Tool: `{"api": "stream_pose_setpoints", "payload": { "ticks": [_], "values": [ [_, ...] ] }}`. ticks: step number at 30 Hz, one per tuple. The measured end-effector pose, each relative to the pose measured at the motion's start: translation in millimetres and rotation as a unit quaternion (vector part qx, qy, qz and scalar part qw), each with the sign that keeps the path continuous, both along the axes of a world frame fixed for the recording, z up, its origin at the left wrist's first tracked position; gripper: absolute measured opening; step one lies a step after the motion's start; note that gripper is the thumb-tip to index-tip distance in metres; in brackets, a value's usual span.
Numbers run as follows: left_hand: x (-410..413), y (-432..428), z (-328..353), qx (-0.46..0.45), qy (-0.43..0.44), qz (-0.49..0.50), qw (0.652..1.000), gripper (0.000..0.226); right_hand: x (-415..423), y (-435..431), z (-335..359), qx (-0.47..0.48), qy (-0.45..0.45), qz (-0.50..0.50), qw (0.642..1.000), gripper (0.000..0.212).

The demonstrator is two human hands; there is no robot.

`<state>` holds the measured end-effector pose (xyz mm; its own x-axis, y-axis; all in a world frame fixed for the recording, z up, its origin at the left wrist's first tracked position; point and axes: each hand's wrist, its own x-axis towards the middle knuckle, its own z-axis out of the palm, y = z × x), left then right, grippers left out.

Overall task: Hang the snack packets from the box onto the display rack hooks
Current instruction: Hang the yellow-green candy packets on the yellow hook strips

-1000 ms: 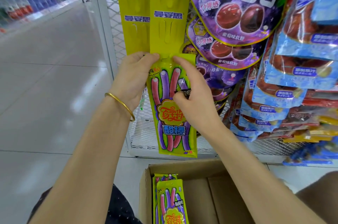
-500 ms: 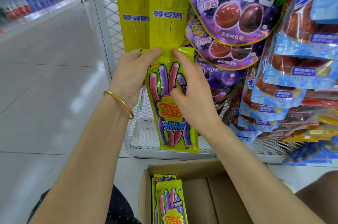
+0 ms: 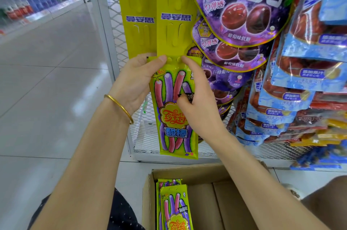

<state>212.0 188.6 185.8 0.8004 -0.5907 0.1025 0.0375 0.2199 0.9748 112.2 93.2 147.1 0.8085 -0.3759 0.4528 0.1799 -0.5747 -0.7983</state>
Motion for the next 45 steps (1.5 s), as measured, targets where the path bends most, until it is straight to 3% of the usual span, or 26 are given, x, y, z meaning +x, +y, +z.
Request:
{"api": "stream_pose_setpoints", "payload": {
  "ticks": [9, 16, 19, 25, 27, 29, 32, 34, 37, 42, 45],
  "values": [
    [-2, 3, -11, 0.021, -0.052, 0.025, 0.998, 0.019, 0, -3, -25, 0.024, -0.006, 0.014, 1.000, 0.067],
    [-11, 15, -22, 0.051, -0.098, 0.073, 0.991, 0.021, -3, -7, -38, -0.010, -0.012, 0.008, 1.000, 0.070],
    [-17, 24, -31, 0.093, -0.113, 0.102, 0.984, 0.037, -10, -6, -45, -0.045, -0.014, -0.011, 0.999, 0.066],
    [-36, 39, -64, 0.220, -0.108, 0.126, 0.961, 0.043, -43, -4, -98, -0.068, -0.024, -0.080, 0.994, 0.059],
    [-45, 40, -79, 0.275, -0.094, 0.107, 0.951, 0.043, -55, -3, -139, -0.025, 0.044, -0.081, 0.995, 0.055],
    [-54, 40, -96, 0.314, -0.092, 0.078, 0.942, 0.041, -63, -4, -191, 0.019, 0.184, -0.081, 0.979, 0.047],
    [-59, 41, -112, 0.338, -0.095, 0.054, 0.935, 0.035, -75, -3, -272, 0.067, 0.460, -0.064, 0.883, 0.042],
    [-57, 44, -118, 0.345, -0.082, 0.047, 0.934, 0.032, -84, 7, -310, 0.110, 0.563, -0.049, 0.818, 0.043],
    [-52, 48, -125, 0.352, -0.061, 0.033, 0.933, 0.024, -92, 22, -337, 0.158, 0.573, -0.061, 0.802, 0.023],
    [-49, 43, -126, 0.355, -0.059, 0.025, 0.933, 0.026, -95, 20, -337, 0.150, 0.504, -0.118, 0.843, 0.041],
    [-49, 38, -128, 0.358, -0.064, 0.012, 0.932, 0.023, -95, 9, -322, 0.273, 0.448, -0.064, 0.849, 0.038]
  ]
}}
